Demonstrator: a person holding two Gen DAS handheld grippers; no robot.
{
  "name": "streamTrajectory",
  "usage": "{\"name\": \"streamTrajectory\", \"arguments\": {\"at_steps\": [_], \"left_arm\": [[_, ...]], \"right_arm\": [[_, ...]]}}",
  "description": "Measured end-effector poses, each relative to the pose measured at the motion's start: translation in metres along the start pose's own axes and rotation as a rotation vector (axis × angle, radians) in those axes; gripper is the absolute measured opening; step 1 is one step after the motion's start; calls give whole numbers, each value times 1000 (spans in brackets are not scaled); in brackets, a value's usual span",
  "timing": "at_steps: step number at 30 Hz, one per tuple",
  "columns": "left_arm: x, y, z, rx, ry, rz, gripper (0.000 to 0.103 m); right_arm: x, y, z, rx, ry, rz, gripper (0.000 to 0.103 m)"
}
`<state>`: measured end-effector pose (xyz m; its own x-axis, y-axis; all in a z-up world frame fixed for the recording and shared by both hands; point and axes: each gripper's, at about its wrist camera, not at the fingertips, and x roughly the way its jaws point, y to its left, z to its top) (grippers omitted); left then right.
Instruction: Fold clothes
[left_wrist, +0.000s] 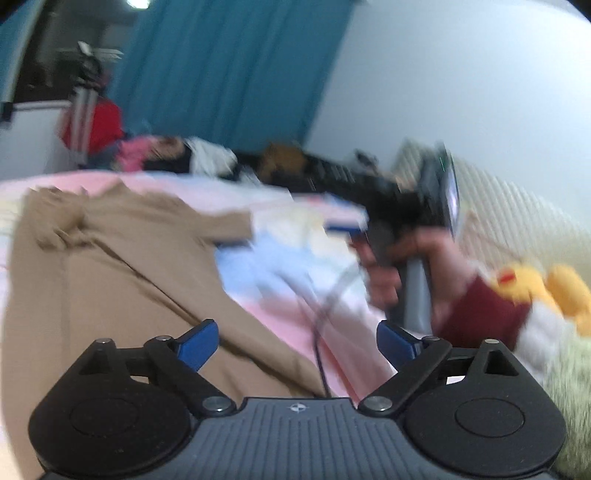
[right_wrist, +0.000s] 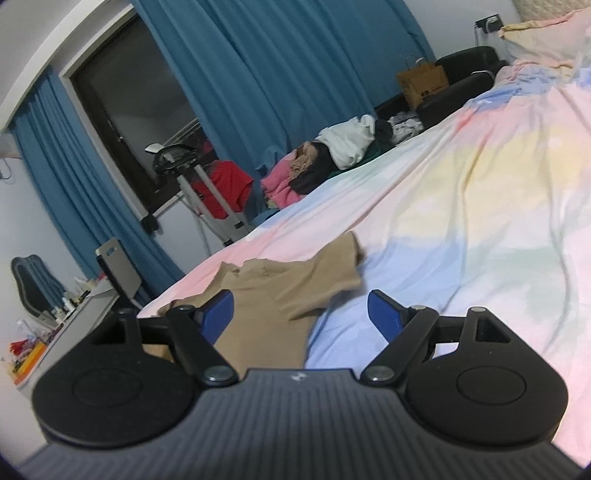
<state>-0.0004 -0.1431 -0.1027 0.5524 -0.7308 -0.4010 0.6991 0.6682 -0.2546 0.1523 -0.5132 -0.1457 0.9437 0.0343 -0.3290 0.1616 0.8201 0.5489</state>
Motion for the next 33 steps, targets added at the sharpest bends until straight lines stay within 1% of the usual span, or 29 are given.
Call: {"name": "streamTrajectory", "arguments": {"at_steps": [2,4,7,9,11,13,15,18,20,21,22,23,24,25,27,28,30,33], "left_arm": [[-11,9,12,-26,-48,46,98],[-16,25,16,-74,-63,91,99],[-21,51,19,-149,-76,154,99],[-20,68,19,-183,-74,200,99],[-20,88,19,-219,-63,235,99],[-20,108,20,-255,-54,255,99],[-17,121,19,-267,-49,266,99],[-12,140,18,-283,-40,281,99],[-4,148,17,-294,-26,280,99],[-1,152,17,-303,-17,277,99],[1,155,15,-312,-11,275,99],[4,159,14,-321,-7,276,99],[6,161,14,-328,-4,279,99],[9,164,15,-334,-2,282,99],[11,167,17,-341,-6,291,99],[8,166,19,-337,-16,300,99],[0,164,24,-317,-45,328,99],[-19,159,33,-283,-98,376,99]], "right_arm": [[15,2,-1,39,53,60,83],[41,4,-1,88,122,97,81],[91,0,-3,164,170,55,82],[133,-7,-8,211,206,2,82],[166,-13,-14,226,208,-37,82],[192,-20,-15,226,171,-48,82],[216,-26,-15,230,125,-46,82],[242,-30,-10,225,46,-53,83],[254,-26,-3,178,7,-31,82],[259,-23,0,154,-12,-19,77],[267,-16,2,101,7,-43,64],[275,-9,5,47,26,-67,55],[279,-4,6,5,42,-99,27],[278,0,7,-22,47,-117,9],[276,8,10,-75,58,-153,8],[270,12,13,-87,38,-166,8],[254,22,21,-111,-10,-184,7],[228,59,32,-258,-118,-169,7]]}}
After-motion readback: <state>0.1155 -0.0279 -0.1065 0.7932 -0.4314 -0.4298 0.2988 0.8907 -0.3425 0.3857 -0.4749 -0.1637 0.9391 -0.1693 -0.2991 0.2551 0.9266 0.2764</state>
